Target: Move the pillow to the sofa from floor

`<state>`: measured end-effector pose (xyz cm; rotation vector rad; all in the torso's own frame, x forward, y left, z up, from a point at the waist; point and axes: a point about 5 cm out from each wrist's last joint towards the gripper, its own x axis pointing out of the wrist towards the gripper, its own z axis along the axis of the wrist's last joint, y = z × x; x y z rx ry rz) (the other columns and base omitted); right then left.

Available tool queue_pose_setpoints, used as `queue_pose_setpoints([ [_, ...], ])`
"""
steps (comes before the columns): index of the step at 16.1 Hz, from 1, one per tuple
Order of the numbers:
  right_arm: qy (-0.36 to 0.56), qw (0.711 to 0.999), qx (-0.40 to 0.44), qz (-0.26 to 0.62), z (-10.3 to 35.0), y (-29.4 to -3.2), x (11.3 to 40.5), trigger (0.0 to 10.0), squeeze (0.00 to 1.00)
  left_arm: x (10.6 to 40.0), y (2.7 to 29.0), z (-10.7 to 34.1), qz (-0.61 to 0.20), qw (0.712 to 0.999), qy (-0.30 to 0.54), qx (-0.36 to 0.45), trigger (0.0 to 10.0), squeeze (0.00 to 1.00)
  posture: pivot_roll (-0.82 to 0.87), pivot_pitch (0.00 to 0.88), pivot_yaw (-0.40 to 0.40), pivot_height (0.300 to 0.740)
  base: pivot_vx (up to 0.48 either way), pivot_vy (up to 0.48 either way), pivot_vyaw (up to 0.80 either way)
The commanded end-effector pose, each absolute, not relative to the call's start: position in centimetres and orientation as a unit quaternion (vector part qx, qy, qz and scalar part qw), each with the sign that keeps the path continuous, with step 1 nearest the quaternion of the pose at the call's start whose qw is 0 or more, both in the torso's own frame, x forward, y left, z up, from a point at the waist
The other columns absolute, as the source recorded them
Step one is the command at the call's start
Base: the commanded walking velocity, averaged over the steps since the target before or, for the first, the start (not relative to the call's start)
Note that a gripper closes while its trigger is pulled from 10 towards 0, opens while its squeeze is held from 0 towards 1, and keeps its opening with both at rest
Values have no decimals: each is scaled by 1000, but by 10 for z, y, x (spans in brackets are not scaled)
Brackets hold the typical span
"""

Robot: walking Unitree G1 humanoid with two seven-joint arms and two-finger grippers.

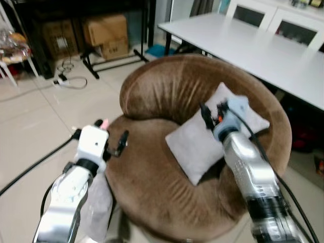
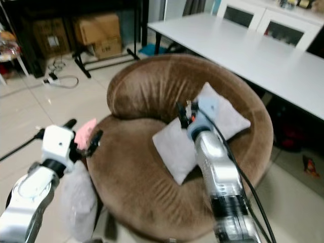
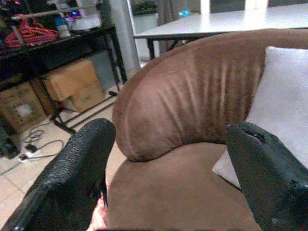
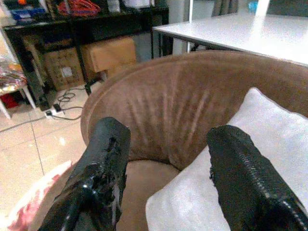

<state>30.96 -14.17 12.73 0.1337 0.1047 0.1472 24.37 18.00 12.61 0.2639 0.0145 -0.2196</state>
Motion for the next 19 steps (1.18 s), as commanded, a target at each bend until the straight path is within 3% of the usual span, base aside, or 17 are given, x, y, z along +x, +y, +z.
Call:
queue_pose_setpoints([
  [1,44,995,39,79,131,-147,293,10000,0,241,179,131,-99,985,-10,139,10000,0,26,0,-73,740,0,0,0],
  [3,54,995,31,76,125,-151,276,10000,0,238,178,132,-96,986,-19,138,10000,0,22,0,-73,740,-253,0,0],
  [11,72,994,-28,82,123,-144,267,10000,0,235,180,132,-82,986,-28,141,10000,0,37,0,-86,740,-307,0,0],
  [19,104,983,-67,133,118,-132,264,10000,0,234,182,130,-57,990,-22,124,10000,0,39,0,-100,740,0,0,0],
])
